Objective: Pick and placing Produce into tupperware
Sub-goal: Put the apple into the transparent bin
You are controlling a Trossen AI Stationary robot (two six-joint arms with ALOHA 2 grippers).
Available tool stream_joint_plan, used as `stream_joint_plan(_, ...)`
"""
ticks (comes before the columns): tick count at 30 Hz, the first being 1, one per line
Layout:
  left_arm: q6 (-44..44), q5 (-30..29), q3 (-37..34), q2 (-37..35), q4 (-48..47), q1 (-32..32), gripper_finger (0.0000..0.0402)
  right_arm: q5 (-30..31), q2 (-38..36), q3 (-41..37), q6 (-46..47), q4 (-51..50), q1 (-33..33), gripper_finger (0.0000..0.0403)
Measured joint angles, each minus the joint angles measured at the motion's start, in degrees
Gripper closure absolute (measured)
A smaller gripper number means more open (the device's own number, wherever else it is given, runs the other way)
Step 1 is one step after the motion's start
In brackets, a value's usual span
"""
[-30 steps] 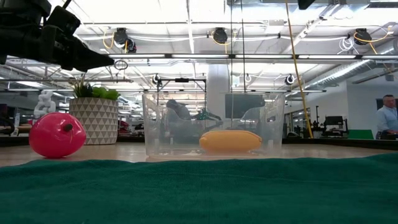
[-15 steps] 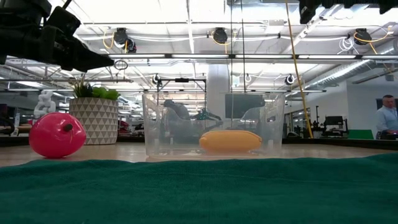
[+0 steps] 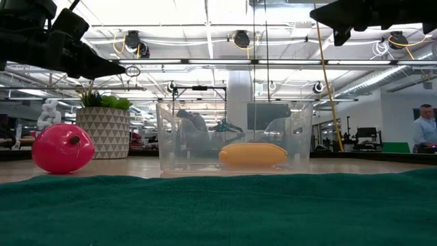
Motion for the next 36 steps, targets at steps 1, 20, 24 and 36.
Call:
stream_joint_plan(1, 0.0, 0.0, 0.0, 0.0, -0.2, 0.0, 0.0396, -0.1, -0.1, -0.1, 0.1, 0.0, 0.7, 0.0403)
stream_joint_plan(20, -0.4, -0.4, 0.0, 0.0, -1.1, 0.0, 0.0396, -3.2, -2.6, -3.4, -4.7, 0.9, 5.4, 0.0403)
stream_joint_plan(24, -0.4, -0.4, 0.0, 0.0, -1.1, 0.0, 0.0396, -3.2, -4.4, -5.6, -4.1, 1.8, 5.4, 0.0403)
stream_joint_plan(36, -0.4, -0.4, 0.0, 0.0, -1.1, 0.0, 0.0396, -3.1, -8.1, -12.4, -3.6, 8.1, 5.4, 0.0403)
